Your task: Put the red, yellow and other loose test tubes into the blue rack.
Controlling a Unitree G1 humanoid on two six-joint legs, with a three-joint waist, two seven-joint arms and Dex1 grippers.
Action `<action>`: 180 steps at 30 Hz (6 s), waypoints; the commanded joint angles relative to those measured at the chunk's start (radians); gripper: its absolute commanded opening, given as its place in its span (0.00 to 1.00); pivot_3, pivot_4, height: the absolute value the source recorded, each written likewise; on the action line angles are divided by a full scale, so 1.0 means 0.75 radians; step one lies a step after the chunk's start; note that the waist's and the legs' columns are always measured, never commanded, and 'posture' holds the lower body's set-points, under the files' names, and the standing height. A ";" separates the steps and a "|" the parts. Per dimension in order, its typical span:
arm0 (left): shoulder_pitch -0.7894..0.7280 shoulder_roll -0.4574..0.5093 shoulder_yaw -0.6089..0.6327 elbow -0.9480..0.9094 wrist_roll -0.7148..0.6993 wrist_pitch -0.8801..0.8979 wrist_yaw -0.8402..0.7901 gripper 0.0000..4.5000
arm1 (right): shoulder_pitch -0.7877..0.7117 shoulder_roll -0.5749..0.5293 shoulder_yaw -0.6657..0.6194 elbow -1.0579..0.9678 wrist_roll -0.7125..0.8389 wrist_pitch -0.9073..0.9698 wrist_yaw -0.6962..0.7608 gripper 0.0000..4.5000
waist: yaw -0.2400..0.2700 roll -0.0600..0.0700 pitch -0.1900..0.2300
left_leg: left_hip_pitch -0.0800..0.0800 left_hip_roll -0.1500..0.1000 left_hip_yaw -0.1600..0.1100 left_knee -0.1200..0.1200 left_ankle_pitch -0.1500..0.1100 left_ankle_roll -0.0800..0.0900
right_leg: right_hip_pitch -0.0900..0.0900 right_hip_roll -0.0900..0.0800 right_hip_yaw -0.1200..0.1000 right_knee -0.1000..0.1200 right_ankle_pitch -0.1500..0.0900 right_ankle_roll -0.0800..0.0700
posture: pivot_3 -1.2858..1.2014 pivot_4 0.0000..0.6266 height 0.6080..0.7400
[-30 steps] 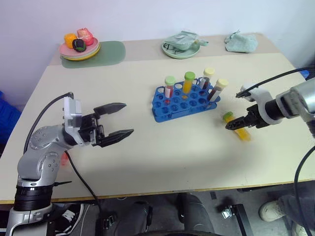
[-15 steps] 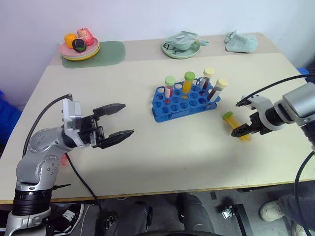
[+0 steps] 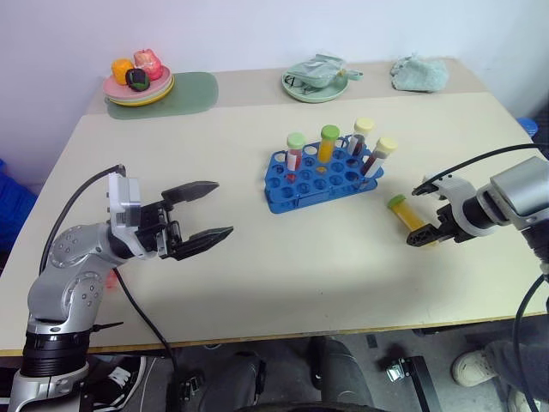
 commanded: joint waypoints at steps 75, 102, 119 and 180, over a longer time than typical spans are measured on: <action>-0.141 0.085 0.052 0.082 -0.008 0.012 -0.023 1.00 | 0.494 1.236 -0.692 0.375 -0.353 -2.519 -0.710 0.19 | -0.077 -0.001 -0.001 | 0.013 0.002 0.000 -0.004 0.001 -0.002 | 0.006 0.005 0.001 0.003 0.001 0.000 | 0.52 0.24 1.00; -0.134 0.105 0.064 0.062 -0.019 0.032 -0.009 1.00 | 0.485 1.277 -0.700 0.434 -0.268 -2.482 -0.659 0.30 | -0.077 -0.001 -0.001 | 0.013 0.002 0.000 -0.004 0.001 -0.002 | 0.006 0.005 0.001 0.003 0.001 0.000 | 0.52 0.24 1.00; -0.092 0.111 0.088 0.055 -0.024 0.021 -0.028 1.00 | 0.633 1.114 -0.725 0.118 -0.135 -2.342 -0.428 0.98 | -0.074 -0.001 -0.001 | 0.013 0.002 0.000 -0.004 0.001 -0.002 | 0.006 0.005 0.001 0.003 0.001 0.000 | 0.52 0.24 1.00; 0.144 1.191 0.553 0.460 -1.059 1.795 1.412 1.00 | 0.556 0.317 -0.817 -0.734 0.730 -1.230 0.707 0.98 | -0.033 0.001 0.003 | 0.017 0.003 0.003 -0.007 -0.003 -0.002 | 0.007 0.006 0.004 0.003 0.000 0.000 | 0.52 0.24 1.00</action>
